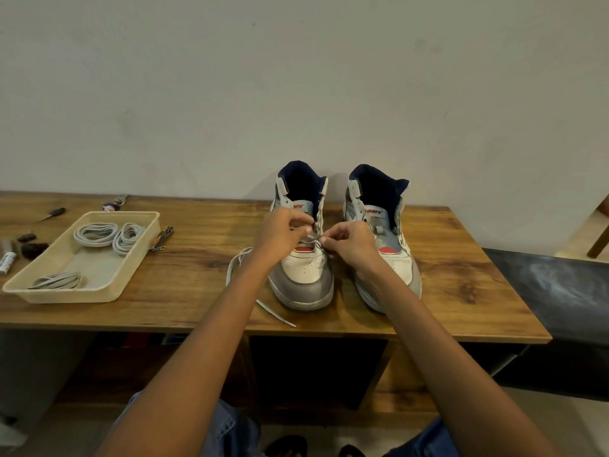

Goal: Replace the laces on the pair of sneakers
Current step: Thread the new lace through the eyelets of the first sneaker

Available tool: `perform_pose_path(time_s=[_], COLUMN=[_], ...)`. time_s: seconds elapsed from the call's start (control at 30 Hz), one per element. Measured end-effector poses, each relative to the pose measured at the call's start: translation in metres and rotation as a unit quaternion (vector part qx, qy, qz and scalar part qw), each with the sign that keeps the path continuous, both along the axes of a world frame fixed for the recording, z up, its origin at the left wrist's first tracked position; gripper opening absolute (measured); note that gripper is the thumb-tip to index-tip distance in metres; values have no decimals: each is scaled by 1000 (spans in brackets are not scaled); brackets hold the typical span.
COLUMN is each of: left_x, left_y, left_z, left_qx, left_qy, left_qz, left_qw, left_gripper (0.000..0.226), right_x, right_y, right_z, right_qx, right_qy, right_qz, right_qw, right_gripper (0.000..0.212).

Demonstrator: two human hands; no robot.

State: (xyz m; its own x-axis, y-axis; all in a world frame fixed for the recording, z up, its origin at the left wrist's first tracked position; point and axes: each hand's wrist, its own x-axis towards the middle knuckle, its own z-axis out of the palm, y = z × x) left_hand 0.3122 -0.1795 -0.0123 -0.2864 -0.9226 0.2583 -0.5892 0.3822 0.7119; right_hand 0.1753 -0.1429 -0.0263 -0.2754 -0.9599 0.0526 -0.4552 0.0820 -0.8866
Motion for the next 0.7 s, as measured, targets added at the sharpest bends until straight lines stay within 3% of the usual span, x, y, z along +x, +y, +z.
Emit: perform_pose_path(time_s=[0.13,0.23,0.33,0.4,0.43,0.5,0.53,0.57,0.6,0.67,0.7], left_x=[4,3,1,0,-1,0,1,1,2,3,3], left_y=[-4,-8,-10,-11,-11,-10,-10,-10,-10,-10,-10], left_z=[-3,-10,-13,-12,-11,-8,-7,-6,-6,-5,-4], left_qx=[-82,-34,2,1,3,13,18,24,30,38,40], left_qy=[67,45,33,41,46,47,45,45,45,51,54], left_qz=[144,174,176,179,179,176,174,171,169,168,168], left_qw=[984,983,984,983,983,983,984,984,984,984,983], left_gripper=[26,40,38,33,32,32,33,33,33,32,33], right_x=[4,3,-15,-35,-45,-58,-59,-56,-50,-35,-26], right_y=[-4,-2,-5,-5,-2,5,8,11,11,7,4], right_z=[-4,0,14,35,49,71,76,78,75,57,45], right_qx=[0,-36,-85,-136,-176,-255,-273,-260,-225,-129,-81], right_qy=[18,56,55,-74,-187,-426,-476,-457,-384,-87,94], right_qz=[-35,-67,-124,-185,-210,-194,-164,-137,-110,-39,8], right_qw=[999,996,987,970,943,846,820,839,888,987,992], right_gripper=[12,10,13,14,15,18,18,17,15,12,21])
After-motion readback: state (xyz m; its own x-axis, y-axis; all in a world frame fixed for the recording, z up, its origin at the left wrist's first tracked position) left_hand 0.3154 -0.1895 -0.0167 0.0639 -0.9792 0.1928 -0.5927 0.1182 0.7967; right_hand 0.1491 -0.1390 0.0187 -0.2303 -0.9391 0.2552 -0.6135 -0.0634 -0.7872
